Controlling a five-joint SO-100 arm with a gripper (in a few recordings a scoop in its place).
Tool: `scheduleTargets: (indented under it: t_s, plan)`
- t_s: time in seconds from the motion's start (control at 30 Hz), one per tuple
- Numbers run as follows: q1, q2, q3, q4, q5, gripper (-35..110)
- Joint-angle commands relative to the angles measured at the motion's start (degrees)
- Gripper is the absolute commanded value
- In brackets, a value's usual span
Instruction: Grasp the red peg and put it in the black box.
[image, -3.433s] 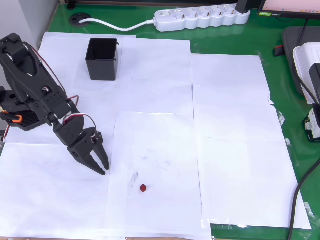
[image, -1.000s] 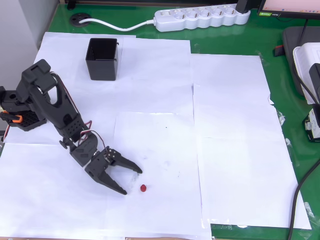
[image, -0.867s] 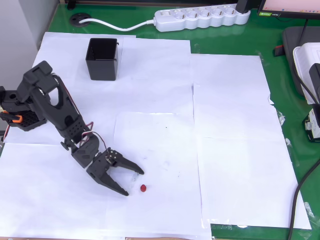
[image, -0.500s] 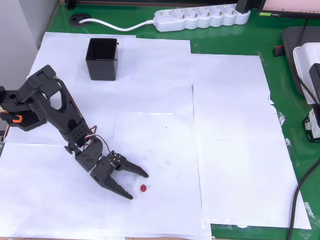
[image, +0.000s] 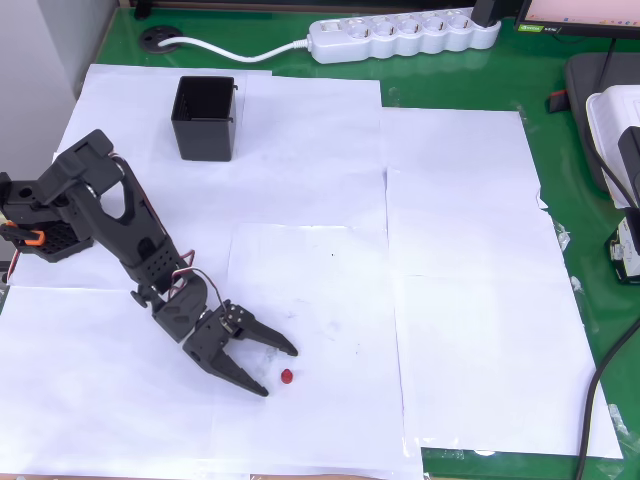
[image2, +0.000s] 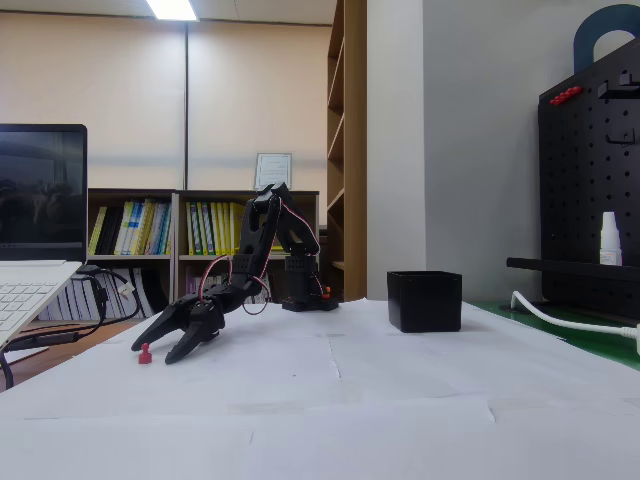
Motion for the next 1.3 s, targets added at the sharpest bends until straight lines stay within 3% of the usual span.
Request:
scheduleTargets:
  t_s: [0.0,1.27]
  plan:
    - [0.3,0.4,0.9,0.3,0.0,22]
    - [-0.2,5.2,7.2,0.6,-0.2,13]
